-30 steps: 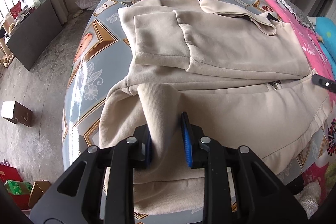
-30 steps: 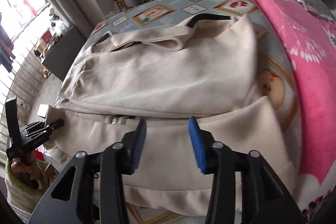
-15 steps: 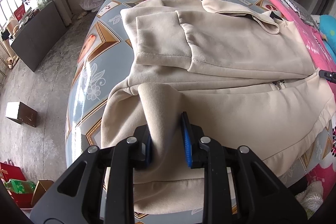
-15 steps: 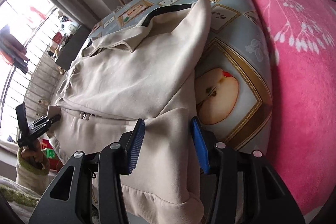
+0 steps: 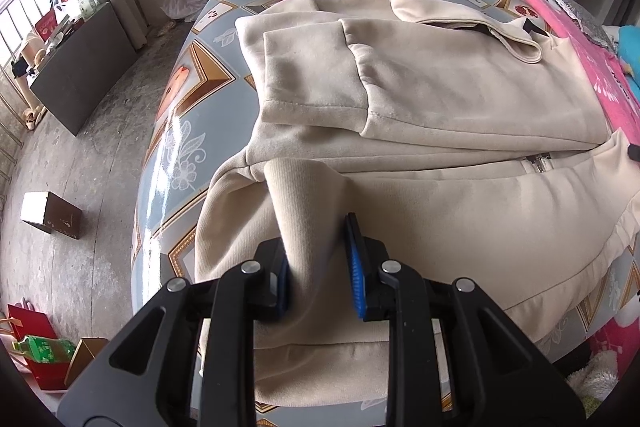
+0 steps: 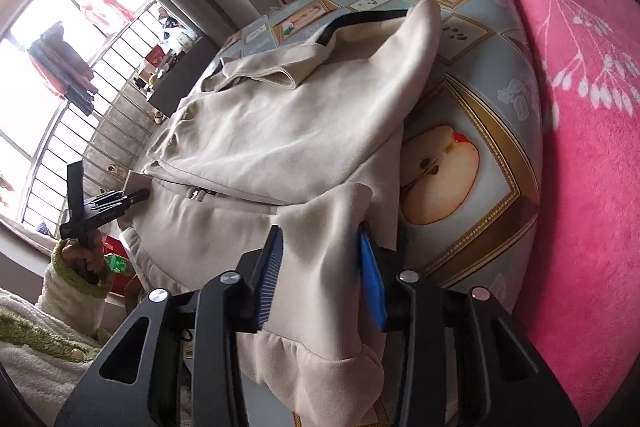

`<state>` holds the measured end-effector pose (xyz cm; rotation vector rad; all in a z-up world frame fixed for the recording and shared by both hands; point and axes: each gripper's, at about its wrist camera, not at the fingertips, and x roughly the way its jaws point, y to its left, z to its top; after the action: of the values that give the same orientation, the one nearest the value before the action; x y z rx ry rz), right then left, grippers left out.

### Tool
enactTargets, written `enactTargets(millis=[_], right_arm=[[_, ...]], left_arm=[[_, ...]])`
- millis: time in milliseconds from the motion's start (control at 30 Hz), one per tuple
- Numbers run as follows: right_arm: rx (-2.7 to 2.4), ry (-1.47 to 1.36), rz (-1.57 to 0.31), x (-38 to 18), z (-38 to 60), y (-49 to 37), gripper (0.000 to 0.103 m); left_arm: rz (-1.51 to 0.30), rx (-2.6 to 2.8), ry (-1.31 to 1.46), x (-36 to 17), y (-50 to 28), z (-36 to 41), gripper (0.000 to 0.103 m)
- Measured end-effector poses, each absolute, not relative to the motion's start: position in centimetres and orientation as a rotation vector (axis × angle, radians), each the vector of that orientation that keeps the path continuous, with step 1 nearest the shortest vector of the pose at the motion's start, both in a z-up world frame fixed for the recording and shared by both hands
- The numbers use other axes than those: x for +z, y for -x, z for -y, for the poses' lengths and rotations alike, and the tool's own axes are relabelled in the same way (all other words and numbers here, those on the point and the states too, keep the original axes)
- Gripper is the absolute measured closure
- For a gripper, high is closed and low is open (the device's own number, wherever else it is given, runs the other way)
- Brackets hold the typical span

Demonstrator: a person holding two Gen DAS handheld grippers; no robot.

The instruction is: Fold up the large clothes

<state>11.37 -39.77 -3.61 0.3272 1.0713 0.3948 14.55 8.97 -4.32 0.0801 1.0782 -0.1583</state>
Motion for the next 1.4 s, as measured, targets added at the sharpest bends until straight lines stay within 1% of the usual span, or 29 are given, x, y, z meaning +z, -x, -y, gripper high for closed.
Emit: enactTargets(millis=[33, 67, 133, 200, 233, 300, 400, 600, 900, 1400], right_arm=[[0.369, -0.313, -1.082, -3.9, 39.6, -11.4, 0.077], [0.348, -0.299, -1.088, -4.0, 39.6, -11.3, 0.080], [0.301, -0.258, -1.083, -3.8, 39.0, -11.0, 0.090], [0.258, -0.221, -1.067, -3.0, 38.2, -10.5, 0.093], [0.230, -0.194, -1.055, -2.5, 37.6, -10.2, 0.094], [0.173, -0.141, -1.035, -1.6, 36.6, -9.6, 0.094], [0.098, -0.078, -1.000, -0.3, 35.3, -8.7, 0.095], [0.006, -0.019, -0.927, 2.0, 33.5, -6.8, 0.096], [-0.043, -0.016, -0.862, 4.0, 32.0, -4.1, 0.096], [-0.088, -0.012, -0.772, 6.8, 31.1, -2.8, 0.096]], left_arm=[[-1.079, -0.154, -0.081, -4.3, -14.6, -8.9, 0.080], [-1.079, -0.148, -0.085, -4.3, -14.6, -8.9, 0.080], [-1.079, -0.135, -0.097, -4.3, -14.6, -8.7, 0.080], [-1.077, -0.121, -0.111, -4.2, -14.5, -8.4, 0.086], [-1.076, -0.114, -0.118, -4.1, -14.4, -8.2, 0.087], [-1.075, -0.096, -0.134, -3.9, -14.2, -7.9, 0.093], [-1.067, -0.083, -0.152, -3.4, -13.6, -7.5, 0.096], [-1.033, -0.091, -0.127, -1.5, -12.3, -7.8, 0.097], [-0.978, -0.120, -0.098, 0.8, -10.1, -8.4, 0.097], [-0.879, -0.138, -0.072, 4.2, -8.3, -9.1, 0.098]])
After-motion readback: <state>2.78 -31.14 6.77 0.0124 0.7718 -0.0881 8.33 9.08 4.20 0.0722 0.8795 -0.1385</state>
